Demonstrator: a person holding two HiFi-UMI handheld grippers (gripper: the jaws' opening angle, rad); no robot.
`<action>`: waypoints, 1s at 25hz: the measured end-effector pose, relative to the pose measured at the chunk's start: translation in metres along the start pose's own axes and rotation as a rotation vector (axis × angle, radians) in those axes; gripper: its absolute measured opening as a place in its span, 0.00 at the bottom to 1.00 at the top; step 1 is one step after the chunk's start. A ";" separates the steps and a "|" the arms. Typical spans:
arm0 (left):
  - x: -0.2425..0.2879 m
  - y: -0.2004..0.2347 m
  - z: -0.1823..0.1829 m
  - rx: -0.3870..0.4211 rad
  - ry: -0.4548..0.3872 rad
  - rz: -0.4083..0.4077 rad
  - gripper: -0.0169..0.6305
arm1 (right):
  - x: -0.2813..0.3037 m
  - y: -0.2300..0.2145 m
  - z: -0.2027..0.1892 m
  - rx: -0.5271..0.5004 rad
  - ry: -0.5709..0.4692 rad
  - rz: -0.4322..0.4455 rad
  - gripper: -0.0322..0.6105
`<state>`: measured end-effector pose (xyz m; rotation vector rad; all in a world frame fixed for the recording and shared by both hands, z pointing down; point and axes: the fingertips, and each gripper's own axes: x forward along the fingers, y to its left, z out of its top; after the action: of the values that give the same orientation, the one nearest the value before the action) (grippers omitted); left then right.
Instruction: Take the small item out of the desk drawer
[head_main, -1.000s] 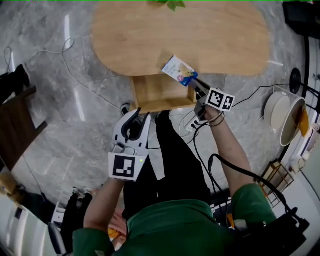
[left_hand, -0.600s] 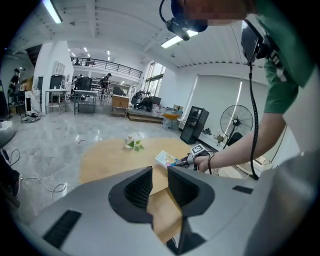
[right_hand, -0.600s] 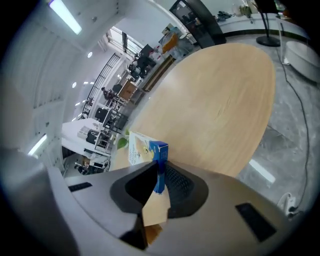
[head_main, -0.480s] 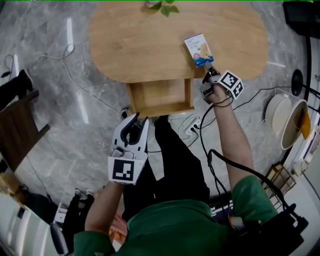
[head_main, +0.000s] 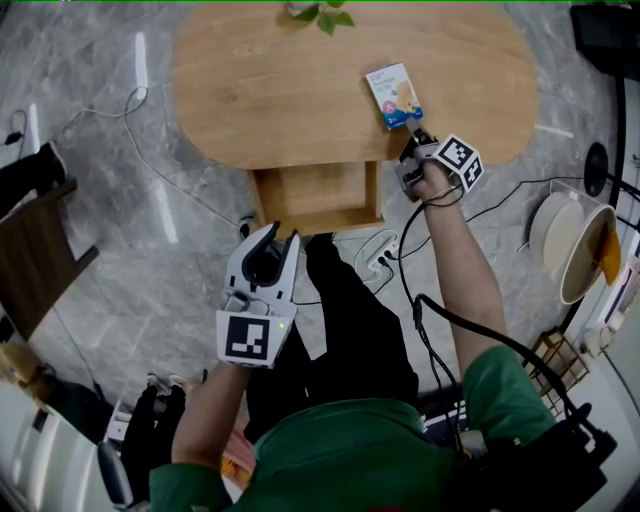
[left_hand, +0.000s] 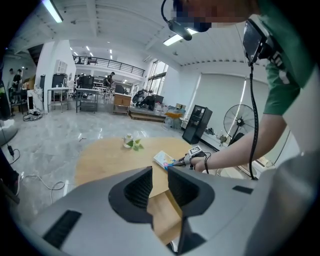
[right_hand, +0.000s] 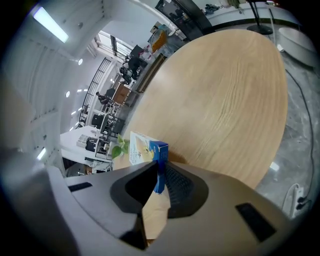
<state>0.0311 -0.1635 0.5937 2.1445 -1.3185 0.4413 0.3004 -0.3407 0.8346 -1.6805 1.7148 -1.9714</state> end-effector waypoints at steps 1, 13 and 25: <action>0.001 -0.002 0.000 -0.004 0.001 0.000 0.19 | 0.001 0.001 0.002 0.014 0.000 0.005 0.15; 0.018 0.000 0.005 -0.041 -0.001 0.001 0.19 | 0.021 -0.007 0.001 0.014 0.054 -0.008 0.31; -0.005 0.022 0.056 -0.069 -0.066 -0.005 0.19 | -0.050 0.102 0.019 -0.571 0.006 0.010 0.18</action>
<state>0.0081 -0.2025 0.5538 2.1214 -1.3441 0.3212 0.2756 -0.3624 0.7239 -1.7864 2.4476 -1.5651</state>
